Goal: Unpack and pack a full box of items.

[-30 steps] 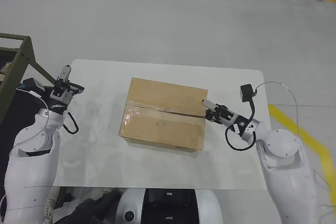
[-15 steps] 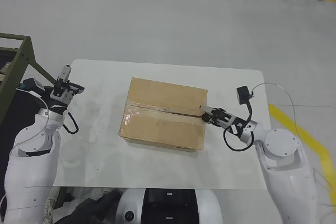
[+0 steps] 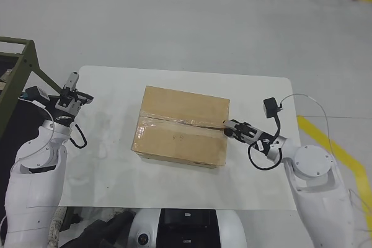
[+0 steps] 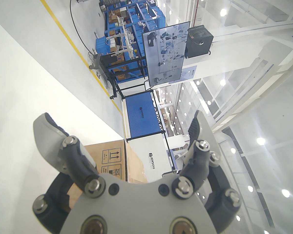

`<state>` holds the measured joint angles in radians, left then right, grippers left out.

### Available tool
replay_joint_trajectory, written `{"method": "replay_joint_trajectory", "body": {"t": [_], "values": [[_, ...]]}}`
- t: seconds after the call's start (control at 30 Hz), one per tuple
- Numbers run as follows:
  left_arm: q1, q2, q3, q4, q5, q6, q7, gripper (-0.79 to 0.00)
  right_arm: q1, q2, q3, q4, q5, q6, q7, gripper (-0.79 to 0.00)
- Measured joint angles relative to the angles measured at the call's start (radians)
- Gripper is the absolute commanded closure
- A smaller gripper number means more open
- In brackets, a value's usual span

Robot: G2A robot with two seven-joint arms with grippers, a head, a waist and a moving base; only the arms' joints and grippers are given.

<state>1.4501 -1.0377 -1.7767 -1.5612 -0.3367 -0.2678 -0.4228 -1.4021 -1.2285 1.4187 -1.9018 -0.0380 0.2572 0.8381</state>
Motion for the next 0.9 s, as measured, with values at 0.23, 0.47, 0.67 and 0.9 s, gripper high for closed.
{"method": "replay_joint_trajectory", "body": {"t": [0.23, 0.47, 0.67, 0.9], "values": [[0.000, 0.000, 0.000, 0.000, 0.000, 0.000, 0.000, -0.785, -0.032, 0.008, 0.012, -0.032, 0.007, -0.007, -0.008, -0.172], [0.000, 0.000, 0.000, 0.000, 0.000, 0.000, 0.000, -0.785, -0.058, 0.015, 0.012, -0.064, 0.000, -0.008, -0.015, -0.123], [0.000, 0.000, 0.000, 0.000, 0.000, 0.000, 0.000, -0.785, -0.056, 0.020, 0.008, -0.062, 0.002, -0.015, -0.027, 0.000], [0.000, 0.000, 0.000, 0.000, 0.000, 0.000, 0.000, -0.785, -0.056, 0.022, 0.005, -0.110, 0.024, -0.099, -0.081, 0.000]]}}
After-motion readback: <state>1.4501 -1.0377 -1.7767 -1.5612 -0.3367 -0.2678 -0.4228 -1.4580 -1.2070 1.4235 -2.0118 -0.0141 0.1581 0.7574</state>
